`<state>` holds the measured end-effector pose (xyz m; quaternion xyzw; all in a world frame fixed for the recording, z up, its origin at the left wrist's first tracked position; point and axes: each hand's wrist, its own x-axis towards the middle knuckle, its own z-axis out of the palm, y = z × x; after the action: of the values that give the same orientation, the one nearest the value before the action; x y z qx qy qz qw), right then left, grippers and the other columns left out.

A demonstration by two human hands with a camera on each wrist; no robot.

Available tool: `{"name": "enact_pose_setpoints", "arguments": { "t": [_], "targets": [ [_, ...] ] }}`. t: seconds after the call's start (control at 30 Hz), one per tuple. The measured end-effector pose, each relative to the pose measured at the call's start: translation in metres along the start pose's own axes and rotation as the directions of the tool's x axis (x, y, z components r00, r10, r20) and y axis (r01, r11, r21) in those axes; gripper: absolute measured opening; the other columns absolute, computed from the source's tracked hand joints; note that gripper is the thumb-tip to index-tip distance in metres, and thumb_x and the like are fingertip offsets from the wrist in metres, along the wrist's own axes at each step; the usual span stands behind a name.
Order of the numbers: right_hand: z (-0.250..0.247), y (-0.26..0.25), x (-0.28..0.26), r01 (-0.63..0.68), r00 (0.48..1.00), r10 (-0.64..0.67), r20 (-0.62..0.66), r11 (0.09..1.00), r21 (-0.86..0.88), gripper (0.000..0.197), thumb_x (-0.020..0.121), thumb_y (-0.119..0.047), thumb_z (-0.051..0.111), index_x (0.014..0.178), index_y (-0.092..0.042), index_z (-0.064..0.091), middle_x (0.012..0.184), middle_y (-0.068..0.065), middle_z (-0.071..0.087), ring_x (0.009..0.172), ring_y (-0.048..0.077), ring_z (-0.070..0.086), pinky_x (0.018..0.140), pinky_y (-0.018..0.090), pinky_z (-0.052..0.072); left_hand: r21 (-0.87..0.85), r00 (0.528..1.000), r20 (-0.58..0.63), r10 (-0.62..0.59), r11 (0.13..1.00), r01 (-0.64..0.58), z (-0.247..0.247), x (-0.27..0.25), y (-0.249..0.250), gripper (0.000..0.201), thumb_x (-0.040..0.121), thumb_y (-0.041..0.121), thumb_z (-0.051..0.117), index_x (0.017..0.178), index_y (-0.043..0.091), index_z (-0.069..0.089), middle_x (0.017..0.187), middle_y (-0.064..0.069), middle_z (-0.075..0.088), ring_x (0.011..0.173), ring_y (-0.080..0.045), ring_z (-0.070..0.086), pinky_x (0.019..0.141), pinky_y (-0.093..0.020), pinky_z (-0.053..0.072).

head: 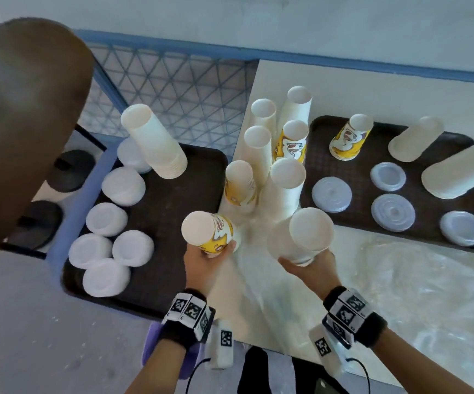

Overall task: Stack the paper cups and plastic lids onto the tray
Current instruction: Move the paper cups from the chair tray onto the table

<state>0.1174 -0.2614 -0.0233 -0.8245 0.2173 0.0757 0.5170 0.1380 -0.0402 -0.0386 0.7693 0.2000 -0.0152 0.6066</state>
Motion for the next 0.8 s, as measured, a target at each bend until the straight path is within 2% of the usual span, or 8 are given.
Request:
{"name": "enact_pose_setpoints", "arguments": {
  "t": [0.1, 0.17, 0.23, 0.3, 0.37, 0.47, 0.63, 0.8],
  "targets": [
    [-0.006, 0.006, 0.007, -0.019, 0.999, 0.019, -0.049, 1.0, -0.001, 0.075, 0.057, -0.017, 0.087, 0.121, -0.007, 0.048, 0.096, -0.002, 0.056, 0.088, 0.014, 0.051, 0.072, 0.015, 0.038, -0.02, 0.997, 0.08, 0.019, 1.0, -0.017, 0.026, -0.003, 0.008, 0.074, 0.054, 0.027, 0.086, 0.119, 0.009, 0.056, 0.11, 0.001, 0.064, 0.094, 0.009, 0.059, 0.081, 0.0, 0.041],
    [-0.005, 0.008, 0.011, -0.009, 0.998, 0.009, -0.068, 1.0, -0.008, 0.076, 0.057, -0.017, 0.087, 0.12, -0.006, 0.048, 0.096, -0.002, 0.055, 0.087, 0.015, 0.05, 0.068, 0.01, 0.035, -0.033, 0.996, 0.092, 0.012, 0.999, -0.009, 0.038, -0.004, 0.011, 0.086, 0.047, 0.041, 0.081, 0.122, 0.011, 0.052, 0.112, 0.002, 0.063, 0.102, -0.002, 0.06, 0.085, -0.005, 0.043],
    [-0.004, 0.01, 0.015, 0.001, 0.998, -0.002, -0.065, 1.0, -0.017, 0.078, 0.056, -0.019, 0.087, 0.122, -0.008, 0.047, 0.098, -0.002, 0.056, 0.089, 0.014, 0.05, 0.071, 0.013, 0.036, -0.026, 0.996, 0.094, 0.002, 1.0, 0.0, 0.046, -0.003, 0.011, 0.086, 0.045, 0.045, 0.079, 0.12, 0.014, 0.051, 0.115, 0.0, 0.063, 0.107, -0.012, 0.06, 0.093, -0.02, 0.047],
    [-0.002, 0.011, 0.017, 0.005, 0.999, -0.005, -0.054, 1.0, -0.005, 0.08, 0.056, -0.02, 0.087, 0.124, -0.011, 0.045, 0.102, -0.003, 0.057, 0.091, 0.012, 0.05, 0.076, 0.019, 0.038, 0.015, 0.997, 0.082, -0.008, 1.0, 0.007, 0.049, -0.002, 0.008, 0.081, 0.044, 0.052, 0.076, 0.115, 0.023, 0.051, 0.114, -0.001, 0.064, 0.107, -0.015, 0.061, 0.095, -0.031, 0.048],
    [0.0, 0.01, 0.018, 0.007, 0.999, -0.006, -0.047, 1.0, 0.002, 0.082, 0.057, -0.021, 0.087, 0.126, -0.015, 0.043, 0.103, -0.007, 0.055, 0.092, 0.011, 0.049, 0.077, 0.02, 0.038, 0.052, 0.997, 0.076, -0.024, 0.998, 0.02, 0.05, 0.001, 0.007, 0.081, 0.043, 0.055, 0.075, 0.115, 0.027, 0.049, 0.114, 0.0, 0.065, 0.107, -0.015, 0.061, 0.095, -0.035, 0.049],
    [0.003, 0.009, 0.019, 0.02, 0.999, -0.019, -0.04, 1.0, 0.015, 0.084, 0.058, -0.02, 0.086, 0.128, -0.017, 0.04, 0.104, -0.01, 0.052, 0.092, 0.009, 0.048, 0.076, 0.015, 0.036, 0.085, 0.996, 0.078, -0.039, 0.996, 0.033, 0.054, 0.004, 0.008, 0.086, 0.042, 0.055, 0.074, 0.117, 0.024, 0.048, 0.114, 0.001, 0.064, 0.108, -0.017, 0.061, 0.095, -0.035, 0.049],
    [0.004, 0.012, 0.021, 0.001, 1.0, -0.001, -0.023, 1.0, 0.028, 0.085, 0.059, -0.022, 0.086, 0.129, -0.018, 0.04, 0.105, -0.01, 0.051, 0.094, 0.009, 0.048, 0.079, 0.02, 0.038, 0.11, 0.994, 0.108, -0.006, 0.994, -0.006, 0.055, 0.005, 0.004, 0.092, 0.046, 0.051, 0.078, 0.128, 0.024, 0.044, 0.121, 0.004, 0.061, 0.113, -0.016, 0.058, 0.098, -0.04, 0.048],
    [0.004, 0.015, 0.022, 0.022, 1.0, -0.022, -0.01, 1.0, 0.005, 0.091, 0.058, -0.026, 0.086, 0.132, -0.02, 0.034, 0.111, -0.008, 0.052, 0.099, 0.012, 0.048, 0.084, 0.025, 0.04, 0.135, 0.987, 0.158, -0.011, 0.991, -0.01, 0.055, 0.006, 0.002, 0.098, 0.046, 0.056, 0.074, 0.132, 0.024, 0.039, 0.122, 0.003, 0.06, 0.114, -0.015, 0.057, 0.097, -0.031, 0.046]
  ]
}}
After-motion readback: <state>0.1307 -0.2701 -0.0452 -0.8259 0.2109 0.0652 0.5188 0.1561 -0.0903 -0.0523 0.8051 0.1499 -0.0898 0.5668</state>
